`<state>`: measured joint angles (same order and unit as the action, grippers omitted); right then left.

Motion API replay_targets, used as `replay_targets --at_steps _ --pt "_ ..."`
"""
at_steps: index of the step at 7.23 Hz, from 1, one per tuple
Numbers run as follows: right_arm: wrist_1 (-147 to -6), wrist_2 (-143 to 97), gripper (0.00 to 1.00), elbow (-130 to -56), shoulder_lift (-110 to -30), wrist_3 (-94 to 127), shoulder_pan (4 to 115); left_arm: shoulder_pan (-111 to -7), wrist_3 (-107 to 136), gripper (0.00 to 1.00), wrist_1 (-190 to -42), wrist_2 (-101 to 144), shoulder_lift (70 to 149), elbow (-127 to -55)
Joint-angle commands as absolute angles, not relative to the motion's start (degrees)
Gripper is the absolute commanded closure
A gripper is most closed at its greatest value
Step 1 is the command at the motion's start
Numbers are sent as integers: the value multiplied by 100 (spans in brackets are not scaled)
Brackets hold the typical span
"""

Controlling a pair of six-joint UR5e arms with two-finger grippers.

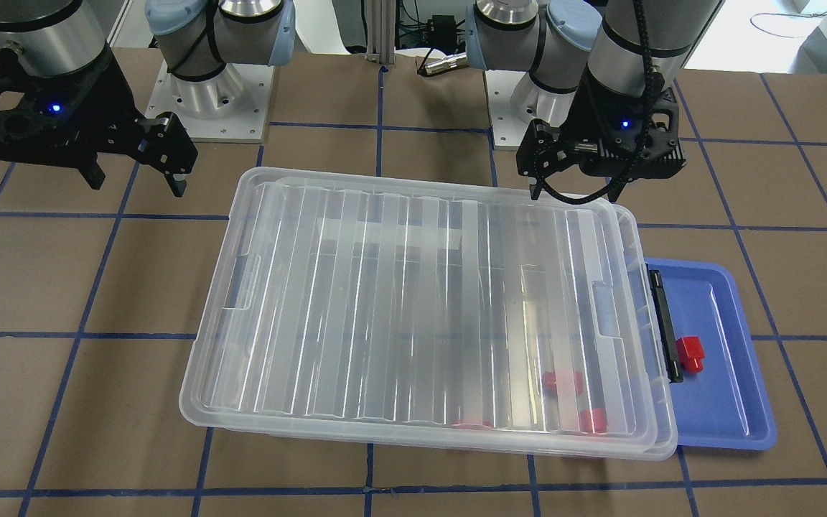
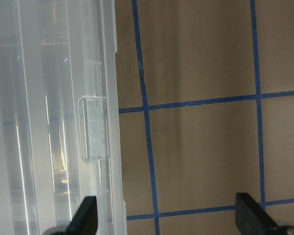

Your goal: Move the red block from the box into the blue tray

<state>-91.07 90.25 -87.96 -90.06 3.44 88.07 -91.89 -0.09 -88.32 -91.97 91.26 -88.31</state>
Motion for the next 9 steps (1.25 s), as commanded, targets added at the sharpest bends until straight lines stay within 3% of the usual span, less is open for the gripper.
replay_targets --at_steps 1,9 --pt "-9097 9026 0 -8798 -9035 343 8807 -9185 -9 0 -8833 -9202 9132 -8833" --pt "-9114 9044 0 -8877 -9097 343 8798 -9185 -44 0 -8886 -9220 9106 -8833"
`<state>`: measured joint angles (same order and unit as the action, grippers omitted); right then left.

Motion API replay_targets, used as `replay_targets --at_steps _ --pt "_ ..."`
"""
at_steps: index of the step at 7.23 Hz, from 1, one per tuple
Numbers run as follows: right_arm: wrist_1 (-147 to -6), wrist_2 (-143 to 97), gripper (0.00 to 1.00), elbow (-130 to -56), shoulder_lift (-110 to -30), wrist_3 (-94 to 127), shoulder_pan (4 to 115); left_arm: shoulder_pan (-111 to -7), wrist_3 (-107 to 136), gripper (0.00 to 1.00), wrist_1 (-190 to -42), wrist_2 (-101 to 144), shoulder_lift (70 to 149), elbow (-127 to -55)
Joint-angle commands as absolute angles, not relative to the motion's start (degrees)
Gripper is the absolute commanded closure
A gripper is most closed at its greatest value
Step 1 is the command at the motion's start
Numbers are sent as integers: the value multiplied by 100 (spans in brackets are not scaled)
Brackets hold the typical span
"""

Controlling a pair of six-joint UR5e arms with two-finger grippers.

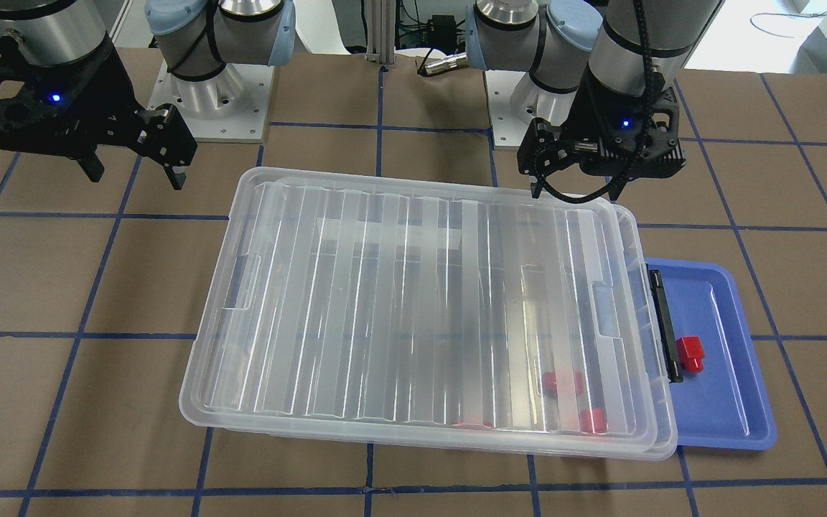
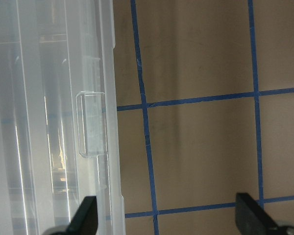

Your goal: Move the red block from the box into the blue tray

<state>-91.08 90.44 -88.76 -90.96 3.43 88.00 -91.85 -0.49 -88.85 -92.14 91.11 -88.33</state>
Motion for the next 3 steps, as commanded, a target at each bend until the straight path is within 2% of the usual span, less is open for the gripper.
replay_targets --at_steps 1,3 --pt "-9114 9044 0 -8877 -9097 343 8807 -9193 -35 0 -8886 -9220 9105 -8842" --pt "-9105 9035 0 -8877 -9097 343 8807 -9193 -35 0 -8877 -9237 9079 -8868"
